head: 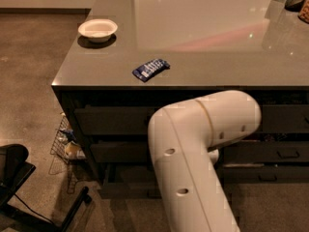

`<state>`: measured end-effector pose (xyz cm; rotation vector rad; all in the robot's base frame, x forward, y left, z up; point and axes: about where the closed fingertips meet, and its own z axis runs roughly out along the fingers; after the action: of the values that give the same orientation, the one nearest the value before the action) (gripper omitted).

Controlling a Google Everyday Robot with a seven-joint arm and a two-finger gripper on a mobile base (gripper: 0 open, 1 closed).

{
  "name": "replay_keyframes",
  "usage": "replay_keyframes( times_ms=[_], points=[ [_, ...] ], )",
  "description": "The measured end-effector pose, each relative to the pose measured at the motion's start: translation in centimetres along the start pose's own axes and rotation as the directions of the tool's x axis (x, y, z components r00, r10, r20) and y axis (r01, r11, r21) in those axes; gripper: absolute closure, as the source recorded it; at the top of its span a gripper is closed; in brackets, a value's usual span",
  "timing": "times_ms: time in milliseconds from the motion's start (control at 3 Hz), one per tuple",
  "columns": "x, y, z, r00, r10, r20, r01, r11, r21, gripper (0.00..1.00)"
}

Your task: Open bottom drawer

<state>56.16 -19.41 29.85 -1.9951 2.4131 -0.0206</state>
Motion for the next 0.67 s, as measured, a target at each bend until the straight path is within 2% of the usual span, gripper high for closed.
replay_keyframes(
  times_ms=[333,667],
  points=[
    [0.58,1.81,-0.59,1.0,0.001,0.005,-0.001,0.9999,0.011,0.0],
    [0.71,1.88,-0.36,1.0,0.001,0.0,-0.001,1.0,0.002,0.0]
  ],
)
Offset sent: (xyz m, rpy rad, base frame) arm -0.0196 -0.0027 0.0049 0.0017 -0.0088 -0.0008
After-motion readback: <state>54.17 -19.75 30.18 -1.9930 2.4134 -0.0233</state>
